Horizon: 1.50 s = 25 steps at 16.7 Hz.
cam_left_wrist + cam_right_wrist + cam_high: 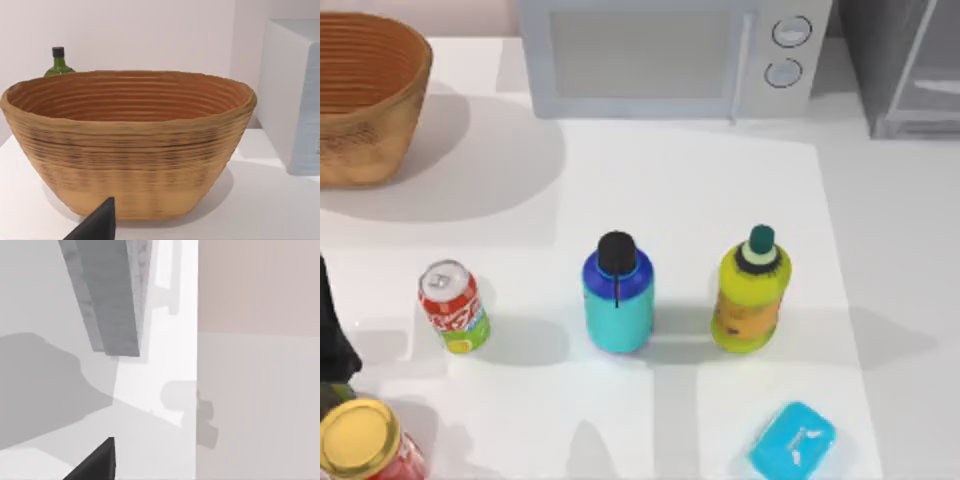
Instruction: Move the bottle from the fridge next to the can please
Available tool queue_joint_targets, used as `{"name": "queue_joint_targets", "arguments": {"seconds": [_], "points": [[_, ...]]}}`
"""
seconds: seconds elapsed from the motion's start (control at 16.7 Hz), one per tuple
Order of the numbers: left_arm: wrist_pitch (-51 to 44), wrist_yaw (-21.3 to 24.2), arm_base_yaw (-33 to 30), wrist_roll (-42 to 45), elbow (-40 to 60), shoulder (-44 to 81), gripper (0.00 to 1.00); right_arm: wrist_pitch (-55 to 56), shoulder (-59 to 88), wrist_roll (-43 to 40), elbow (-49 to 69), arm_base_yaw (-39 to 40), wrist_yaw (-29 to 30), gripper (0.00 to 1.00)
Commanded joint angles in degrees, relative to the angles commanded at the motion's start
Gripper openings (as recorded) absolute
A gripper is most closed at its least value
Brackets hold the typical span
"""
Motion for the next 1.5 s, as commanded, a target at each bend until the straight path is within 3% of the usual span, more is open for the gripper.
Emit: {"name": "queue_joint_targets", "arguments": {"seconds": [0.66, 0.84, 1.02, 1.5], "points": [[0.0, 0.0, 0.0, 0.0, 0.0, 0.0, 1.0, 43.7, 0.6, 54.4, -1.1, 32.0, 7.0, 1.0], [0.0, 0.0, 0.0, 0.0, 0.0, 0.0, 1.0, 53.7, 0.5, 65.3, -1.3, 39.3, 8.6, 1.0], [0.0, 0.0, 0.0, 0.0, 0.0, 0.0, 1.0, 59.1, 0.3, 70.7, -1.5, 43.6, 9.5, 1.0], [0.0, 0.0, 0.0, 0.0, 0.0, 0.0, 1.0, 60.8, -0.5, 72.8, -2.6, 45.4, 11.3, 1.0]]}}
